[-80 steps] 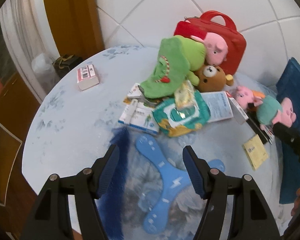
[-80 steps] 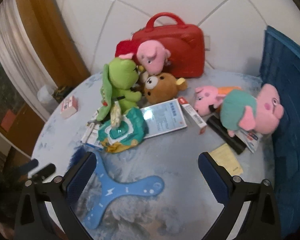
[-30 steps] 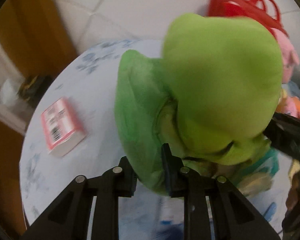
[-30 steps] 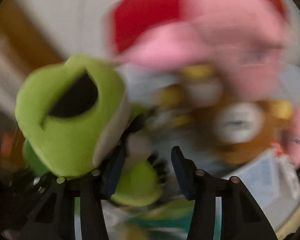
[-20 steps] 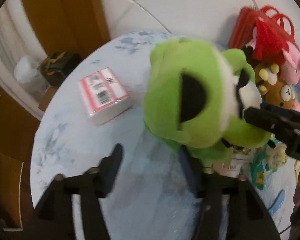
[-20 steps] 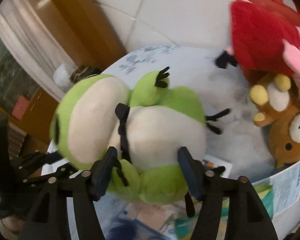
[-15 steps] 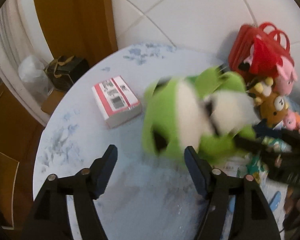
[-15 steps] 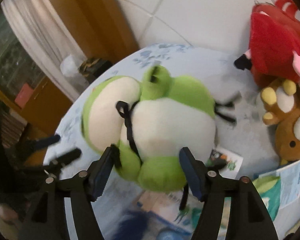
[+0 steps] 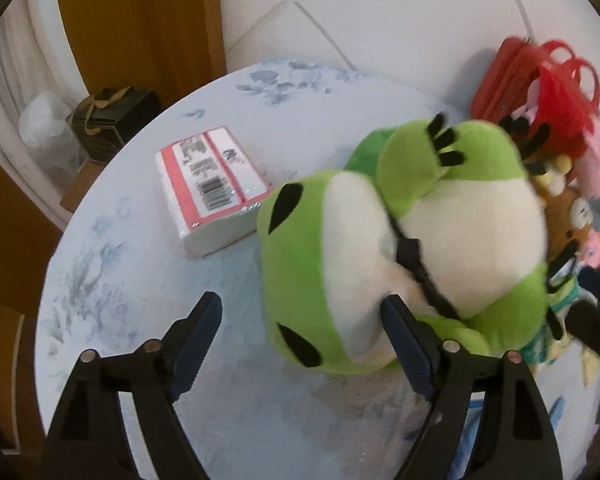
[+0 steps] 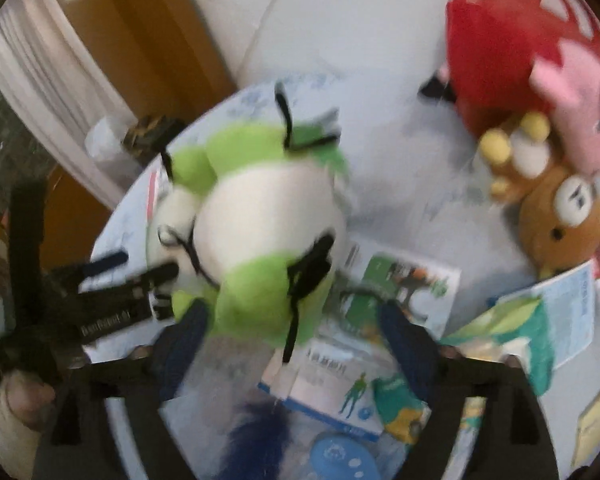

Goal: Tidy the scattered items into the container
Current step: 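Close both tools on the green frog plush and lift it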

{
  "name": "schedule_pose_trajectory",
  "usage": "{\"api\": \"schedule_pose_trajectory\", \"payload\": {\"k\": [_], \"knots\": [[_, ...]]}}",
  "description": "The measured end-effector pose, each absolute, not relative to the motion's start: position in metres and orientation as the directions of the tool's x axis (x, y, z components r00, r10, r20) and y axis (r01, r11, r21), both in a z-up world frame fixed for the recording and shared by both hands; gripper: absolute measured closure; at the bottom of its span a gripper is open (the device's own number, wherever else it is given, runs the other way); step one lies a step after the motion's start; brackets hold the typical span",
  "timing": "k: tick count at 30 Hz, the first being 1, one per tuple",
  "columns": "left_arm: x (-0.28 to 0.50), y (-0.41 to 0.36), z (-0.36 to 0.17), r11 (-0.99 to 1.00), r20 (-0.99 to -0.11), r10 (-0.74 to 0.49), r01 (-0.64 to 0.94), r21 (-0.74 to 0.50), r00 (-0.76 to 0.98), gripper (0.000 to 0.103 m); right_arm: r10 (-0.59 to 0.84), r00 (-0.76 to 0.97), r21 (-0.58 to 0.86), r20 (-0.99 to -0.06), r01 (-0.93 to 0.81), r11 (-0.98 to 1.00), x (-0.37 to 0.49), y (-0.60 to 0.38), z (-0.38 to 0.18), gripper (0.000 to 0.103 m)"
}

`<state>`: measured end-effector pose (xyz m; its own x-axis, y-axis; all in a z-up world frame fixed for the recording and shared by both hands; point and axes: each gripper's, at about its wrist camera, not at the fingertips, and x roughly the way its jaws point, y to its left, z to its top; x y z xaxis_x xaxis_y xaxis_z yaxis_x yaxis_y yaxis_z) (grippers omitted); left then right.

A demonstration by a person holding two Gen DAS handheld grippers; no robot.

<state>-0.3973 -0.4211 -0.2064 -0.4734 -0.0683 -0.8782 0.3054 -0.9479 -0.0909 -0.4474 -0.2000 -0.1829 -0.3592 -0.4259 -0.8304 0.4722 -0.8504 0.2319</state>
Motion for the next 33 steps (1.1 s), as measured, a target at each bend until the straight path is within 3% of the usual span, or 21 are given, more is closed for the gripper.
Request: {"api": "schedule_pose_trajectory", "payload": {"k": [6, 16, 17, 19, 20, 22, 25, 26, 28, 33], "knots": [[-0.420, -0.415, -0.221, -0.951, -0.895, -0.027, 0.287, -0.115, -0.445, 0.020, -0.409, -0.381, 0.215, -0.829, 0.459, -0.862, -0.472, -0.214, -0.175, 0.000], [-0.438, -0.409, -0.241, -0.957, -0.896, -0.009, 0.263, -0.120, -0.444, 0.014, -0.423, -0.204, 0.308, -0.883, 0.429, -0.849, -0.507, -0.234, -0.254, 0.001], [-0.439, -0.407, -0.242, -0.960, -0.896, -0.012, 0.257, -0.115, -0.445, 0.014, -0.427, -0.200, 0.311, -0.882, 0.433, -0.846, -0.506, -0.235, -0.259, 0.003], [-0.440, -0.406, -0.244, -0.958, -0.893, -0.008, 0.258, -0.121, -0.450, 0.014, -0.446, -0.190, 0.331, -0.875, 0.438, -0.836, -0.504, -0.237, -0.265, 0.017], [-0.440, -0.408, -0.246, -0.955, -0.892, 0.002, 0.264, -0.136, -0.451, 0.012, -0.450, -0.194, 0.333, -0.872, 0.437, -0.835, -0.504, -0.237, -0.265, 0.017], [-0.441, -0.412, -0.251, -0.945, -0.894, -0.006, 0.295, -0.141, -0.447, 0.000, -0.455, -0.201, 0.337, -0.868, 0.435, -0.835, -0.505, -0.235, -0.266, 0.019], [-0.442, -0.415, -0.257, -0.939, -0.890, 0.024, 0.295, -0.177, -0.456, 0.000, -0.462, -0.199, 0.346, -0.864, 0.431, -0.833, -0.505, -0.232, -0.267, 0.019], [-0.441, -0.412, -0.255, -0.944, -0.885, 0.029, 0.279, -0.177, -0.465, 0.001, -0.463, -0.201, 0.348, -0.863, 0.428, -0.834, -0.504, -0.231, -0.267, 0.019], [-0.440, -0.406, -0.250, -0.953, -0.875, 0.039, 0.245, -0.178, -0.483, 0.023, -0.458, -0.209, 0.339, -0.864, 0.432, -0.836, -0.503, -0.232, -0.266, 0.024], [-0.431, -0.398, -0.236, -0.957, -0.862, 0.028, 0.236, -0.170, -0.506, 0.033, -0.459, -0.238, 0.322, -0.856, 0.448, -0.834, -0.492, -0.232, -0.253, 0.036]]}}
